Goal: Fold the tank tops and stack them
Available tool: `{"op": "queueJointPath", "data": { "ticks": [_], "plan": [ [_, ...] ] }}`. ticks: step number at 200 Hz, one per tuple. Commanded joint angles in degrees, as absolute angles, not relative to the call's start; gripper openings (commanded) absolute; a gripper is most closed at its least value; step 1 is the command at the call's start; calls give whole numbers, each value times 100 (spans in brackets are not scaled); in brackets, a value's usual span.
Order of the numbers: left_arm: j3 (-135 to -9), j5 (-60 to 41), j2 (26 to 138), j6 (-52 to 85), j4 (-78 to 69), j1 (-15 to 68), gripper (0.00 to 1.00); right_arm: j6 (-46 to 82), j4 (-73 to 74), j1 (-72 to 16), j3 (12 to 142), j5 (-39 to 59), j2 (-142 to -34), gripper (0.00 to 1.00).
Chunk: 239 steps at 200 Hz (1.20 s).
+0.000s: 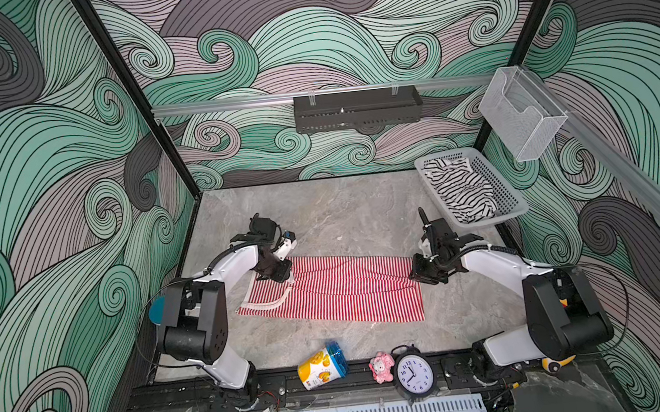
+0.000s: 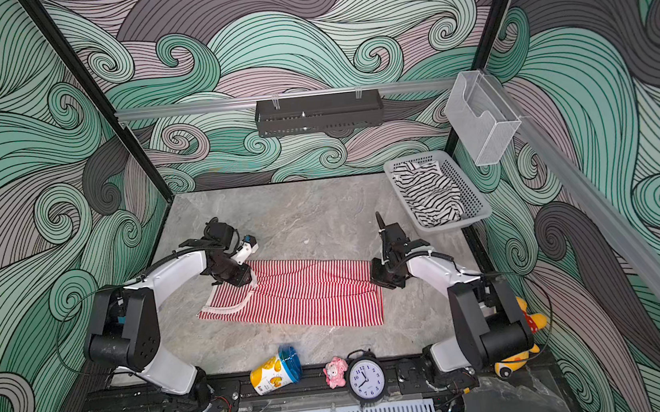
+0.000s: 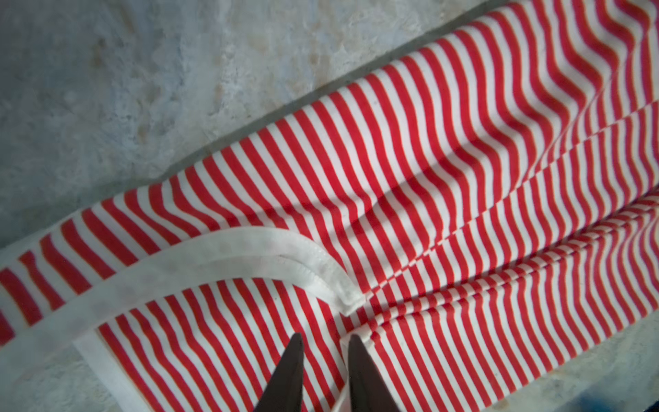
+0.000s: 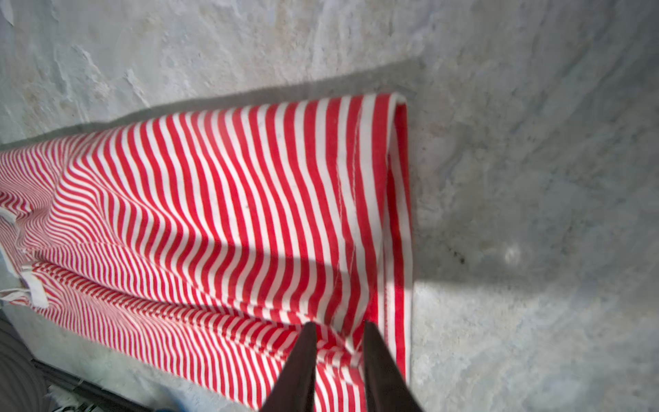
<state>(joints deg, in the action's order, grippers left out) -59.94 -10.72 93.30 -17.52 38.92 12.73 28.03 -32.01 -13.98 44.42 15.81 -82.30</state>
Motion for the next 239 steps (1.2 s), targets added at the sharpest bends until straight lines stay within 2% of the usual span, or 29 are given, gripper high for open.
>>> {"op": "queueJointPath", "data": {
  "ticks": [1,66,172,239],
  "plan": [
    [-6244,-1101,9448,-1725,4058,1459,30,2776,-3625,-1432,4696,1235,-7956,28],
    [-6093,-777,9659,-1757,3975,1792,36,3212,-3417,-1521,4809,1357,-8112,29],
    [-5935,-464,10029,-1849,3551,1916,37,3476,-2842,-1609,4353,1631,-8443,30],
    [-5893,-466,10037,-1880,3595,1986,22,3454,-3015,-1608,4365,1465,-8585,29]
  ]
}}
